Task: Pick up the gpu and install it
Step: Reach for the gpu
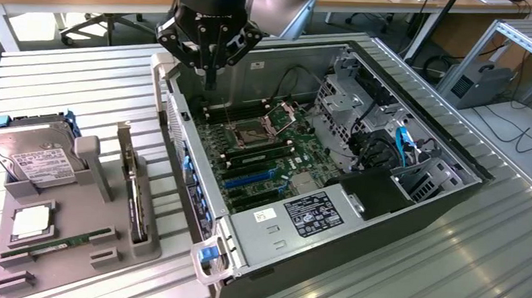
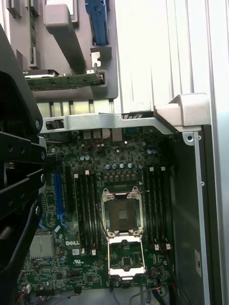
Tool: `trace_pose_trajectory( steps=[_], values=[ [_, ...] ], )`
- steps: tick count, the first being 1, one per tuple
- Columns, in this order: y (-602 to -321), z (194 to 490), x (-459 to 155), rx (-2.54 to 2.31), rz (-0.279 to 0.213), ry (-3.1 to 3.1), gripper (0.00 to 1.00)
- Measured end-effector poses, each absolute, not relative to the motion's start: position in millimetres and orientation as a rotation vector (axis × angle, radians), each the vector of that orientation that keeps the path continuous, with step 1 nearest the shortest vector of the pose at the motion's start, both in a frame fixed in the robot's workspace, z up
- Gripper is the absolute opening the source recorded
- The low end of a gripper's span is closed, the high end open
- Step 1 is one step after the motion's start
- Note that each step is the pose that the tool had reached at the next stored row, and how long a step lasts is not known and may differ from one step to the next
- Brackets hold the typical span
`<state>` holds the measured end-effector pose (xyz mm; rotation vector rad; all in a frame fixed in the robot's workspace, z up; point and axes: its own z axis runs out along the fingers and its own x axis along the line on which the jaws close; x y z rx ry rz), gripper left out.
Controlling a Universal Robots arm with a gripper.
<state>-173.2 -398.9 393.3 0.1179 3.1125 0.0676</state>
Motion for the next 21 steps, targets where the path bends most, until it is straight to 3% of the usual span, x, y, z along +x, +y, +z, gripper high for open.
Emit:
trace_pose_trajectory(
  steps=[21],
  values=[
    [-399,393,-193,0.118,0.068,3.112,0.11]
  ],
)
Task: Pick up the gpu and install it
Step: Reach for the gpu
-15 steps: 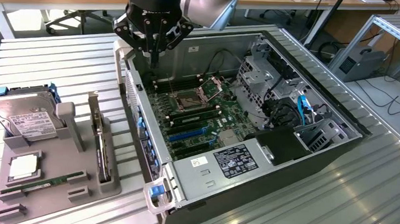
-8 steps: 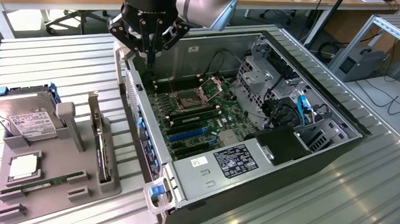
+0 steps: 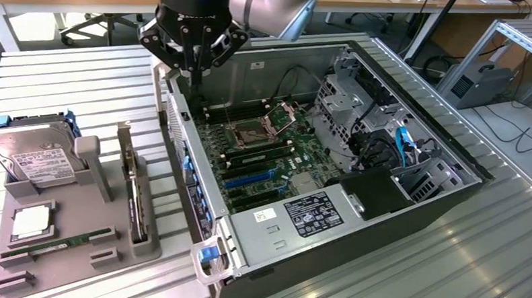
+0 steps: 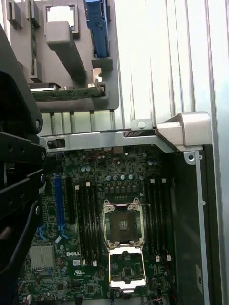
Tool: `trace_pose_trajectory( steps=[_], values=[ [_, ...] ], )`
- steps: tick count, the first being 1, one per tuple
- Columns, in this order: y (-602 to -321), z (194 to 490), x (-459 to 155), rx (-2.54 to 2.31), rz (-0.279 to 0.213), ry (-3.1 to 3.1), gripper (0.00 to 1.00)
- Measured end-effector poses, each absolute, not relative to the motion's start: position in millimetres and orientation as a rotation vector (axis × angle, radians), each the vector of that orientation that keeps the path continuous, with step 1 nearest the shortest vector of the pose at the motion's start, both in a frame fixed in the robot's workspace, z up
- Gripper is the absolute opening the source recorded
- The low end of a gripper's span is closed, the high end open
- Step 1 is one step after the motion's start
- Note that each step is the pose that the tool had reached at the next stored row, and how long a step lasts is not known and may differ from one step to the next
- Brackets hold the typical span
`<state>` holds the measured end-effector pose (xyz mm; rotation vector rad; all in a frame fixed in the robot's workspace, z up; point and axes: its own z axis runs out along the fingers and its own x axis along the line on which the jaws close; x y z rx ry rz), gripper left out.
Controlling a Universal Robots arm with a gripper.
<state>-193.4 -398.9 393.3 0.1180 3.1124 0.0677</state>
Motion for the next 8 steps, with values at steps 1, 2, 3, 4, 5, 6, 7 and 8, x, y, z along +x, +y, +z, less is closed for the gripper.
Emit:
trace_pose_trajectory(
  steps=[1,2,3,4,5,6,7,8],
  values=[
    [-398.9,393.3,-194.0,0.118,0.068,3.112,0.11],
    [-398.9,393.3,-194.9,0.118,0.068,3.112,0.11],
    [-398.9,393.3,-195.6,0.118,0.068,3.112,0.11],
    [-398.9,393.3,-196.3,0.118,0.068,3.112,0.11],
    [-398.9,393.3,-196.8,0.118,0.068,3.112,0.11],
    [-398.9,393.3,-197.3,0.118,0.068,3.112,0.11],
    [-398.9,393.3,-197.8,0.118,0.068,3.113,0.11],
    [-398.9,393.4,-198.2,0.118,0.068,3.113,0.11]
  ],
)
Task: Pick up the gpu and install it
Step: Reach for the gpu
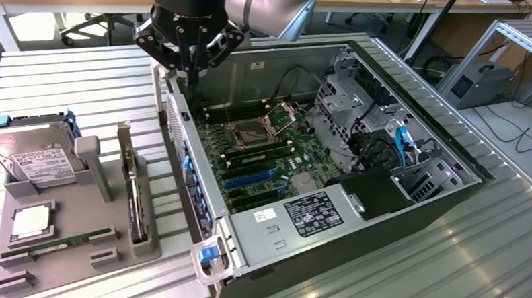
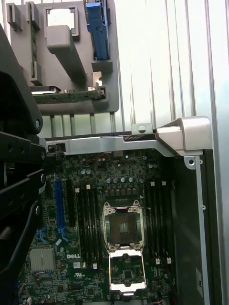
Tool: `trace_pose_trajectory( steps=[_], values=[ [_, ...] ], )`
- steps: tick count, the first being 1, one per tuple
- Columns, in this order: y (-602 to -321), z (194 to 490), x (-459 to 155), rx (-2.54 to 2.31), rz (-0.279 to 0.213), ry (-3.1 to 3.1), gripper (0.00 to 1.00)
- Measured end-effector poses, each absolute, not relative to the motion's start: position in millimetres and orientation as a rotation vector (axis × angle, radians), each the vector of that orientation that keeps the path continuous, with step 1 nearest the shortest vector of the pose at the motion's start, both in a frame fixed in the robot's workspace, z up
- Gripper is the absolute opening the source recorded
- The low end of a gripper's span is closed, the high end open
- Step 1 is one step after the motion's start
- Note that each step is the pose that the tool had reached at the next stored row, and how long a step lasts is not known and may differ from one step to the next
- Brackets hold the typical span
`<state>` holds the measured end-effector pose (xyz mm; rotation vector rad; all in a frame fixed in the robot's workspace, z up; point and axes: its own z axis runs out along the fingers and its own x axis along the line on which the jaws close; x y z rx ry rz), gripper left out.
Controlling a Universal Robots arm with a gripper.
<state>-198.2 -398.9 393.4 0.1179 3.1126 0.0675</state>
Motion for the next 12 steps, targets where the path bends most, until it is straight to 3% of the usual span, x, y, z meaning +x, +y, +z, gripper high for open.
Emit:
trace_pose_trajectory(
  steps=[12],
  values=[
    [-398.9,393.3,-206.7,0.118,0.068,3.112,0.11]
  ],
)
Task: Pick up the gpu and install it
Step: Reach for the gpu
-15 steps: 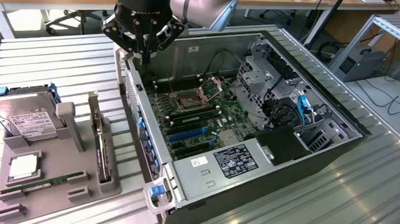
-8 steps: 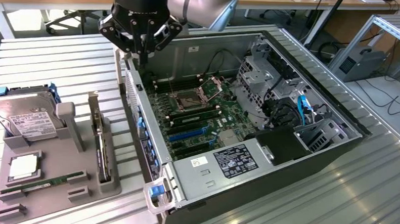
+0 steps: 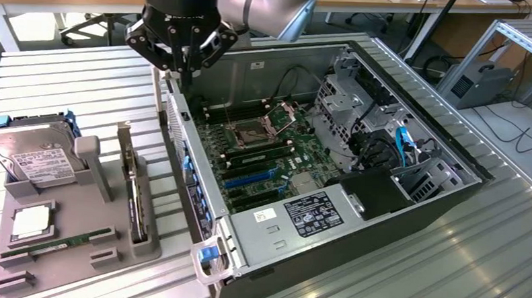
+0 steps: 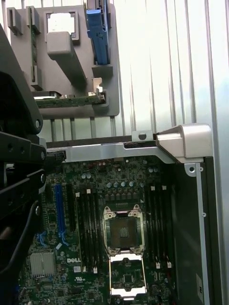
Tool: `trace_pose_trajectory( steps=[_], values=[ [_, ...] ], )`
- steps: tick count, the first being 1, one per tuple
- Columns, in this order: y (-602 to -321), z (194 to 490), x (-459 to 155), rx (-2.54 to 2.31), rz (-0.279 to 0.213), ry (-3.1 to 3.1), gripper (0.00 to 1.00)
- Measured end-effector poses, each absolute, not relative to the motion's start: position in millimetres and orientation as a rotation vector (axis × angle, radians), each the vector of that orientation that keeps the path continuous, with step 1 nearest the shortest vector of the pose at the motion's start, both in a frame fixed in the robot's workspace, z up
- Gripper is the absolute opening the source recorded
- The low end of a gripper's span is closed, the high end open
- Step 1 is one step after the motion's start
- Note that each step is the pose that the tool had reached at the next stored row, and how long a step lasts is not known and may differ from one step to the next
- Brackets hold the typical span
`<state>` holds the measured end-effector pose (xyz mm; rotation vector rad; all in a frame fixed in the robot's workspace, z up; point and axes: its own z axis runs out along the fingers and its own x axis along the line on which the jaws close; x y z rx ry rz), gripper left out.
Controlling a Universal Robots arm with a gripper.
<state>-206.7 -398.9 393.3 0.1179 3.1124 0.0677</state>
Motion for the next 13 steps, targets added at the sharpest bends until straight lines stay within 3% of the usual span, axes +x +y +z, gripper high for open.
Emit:
trace_pose_trajectory(
  steps=[13],
  values=[
    [-398.9,393.3,-215.2,0.118,0.068,3.113,0.11]
  ],
)
